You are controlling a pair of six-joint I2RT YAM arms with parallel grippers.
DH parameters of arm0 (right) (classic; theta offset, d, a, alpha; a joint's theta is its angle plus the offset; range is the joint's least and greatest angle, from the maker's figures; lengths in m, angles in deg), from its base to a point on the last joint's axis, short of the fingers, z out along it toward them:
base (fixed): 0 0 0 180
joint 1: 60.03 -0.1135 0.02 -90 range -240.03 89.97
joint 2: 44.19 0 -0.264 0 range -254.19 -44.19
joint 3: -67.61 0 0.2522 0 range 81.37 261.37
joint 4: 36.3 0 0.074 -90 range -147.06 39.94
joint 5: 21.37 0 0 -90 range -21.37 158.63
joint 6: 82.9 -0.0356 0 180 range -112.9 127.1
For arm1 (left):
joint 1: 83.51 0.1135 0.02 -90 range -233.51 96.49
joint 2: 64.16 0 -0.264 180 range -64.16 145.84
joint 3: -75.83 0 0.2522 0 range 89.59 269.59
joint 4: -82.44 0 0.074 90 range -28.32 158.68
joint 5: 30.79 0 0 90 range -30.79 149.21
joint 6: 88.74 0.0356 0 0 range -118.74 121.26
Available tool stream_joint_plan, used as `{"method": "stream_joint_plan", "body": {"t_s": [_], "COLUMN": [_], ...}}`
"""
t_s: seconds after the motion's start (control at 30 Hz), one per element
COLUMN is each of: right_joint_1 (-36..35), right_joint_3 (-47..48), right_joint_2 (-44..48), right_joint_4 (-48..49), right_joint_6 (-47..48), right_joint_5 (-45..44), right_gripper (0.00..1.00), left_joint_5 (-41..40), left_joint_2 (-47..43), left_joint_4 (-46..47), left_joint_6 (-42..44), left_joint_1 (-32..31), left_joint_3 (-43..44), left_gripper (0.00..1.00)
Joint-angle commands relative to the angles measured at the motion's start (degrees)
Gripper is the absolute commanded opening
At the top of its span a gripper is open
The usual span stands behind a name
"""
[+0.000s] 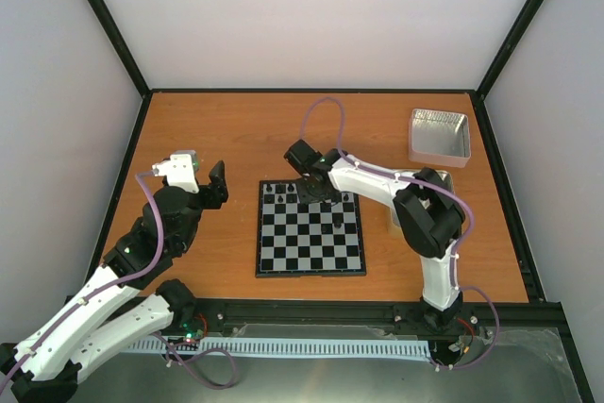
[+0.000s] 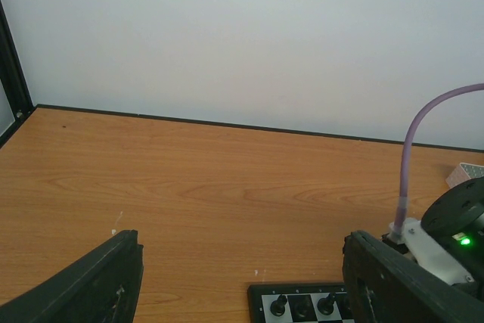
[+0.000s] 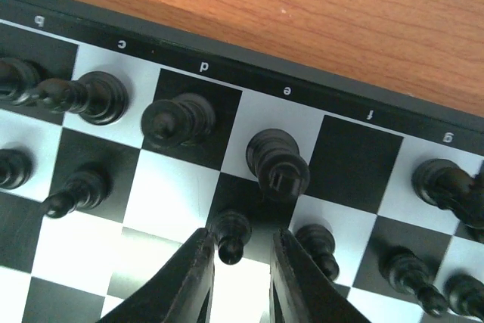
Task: Set up the chess pieces on the board
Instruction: Place the chess piece on the chessboard, then pick up the chess piece from the chessboard.
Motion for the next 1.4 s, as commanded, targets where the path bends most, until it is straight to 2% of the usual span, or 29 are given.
{"method": "stream_joint_plan", "body": {"t_s": [0.0,0.33,0.6,0.83,1.37], "right_joint_1": [0.19,0.28,0.28,0.27,0.27], "right_joint_3": [1.36,-9.79,-20.47,-23.87,-23.24], "right_joint_2": [6.17,18.15,24.91,24.13,20.06], "right_joint_4": [-1.22,-1.92,-1.99,-0.92,1.21], "right_joint_6": [0.39,-1.27,-2.31,-2.55,-2.29], "right_joint_5": [-0.80,-2.18,4.19,6.92,2.32], "right_gripper": [0.24,0.30,0.29,0.29,0.23], "left_joint_5": [-0.34,0.34,1.01,1.32,1.32], "left_joint_2": [0.11,0.05,0.72,1.23,1.62], "left_joint_4": [0.88,1.06,1.46,1.71,1.71], "left_joint_6": [-0.47,-0.47,-0.45,-0.47,-0.39], "left_joint_1": [0.21,0.21,0.21,0.22,0.21], "left_joint_3": [0.30,0.25,0.31,0.27,0.15], "left_gripper": [0.73,0.73,0.73,0.73,0.73]}}
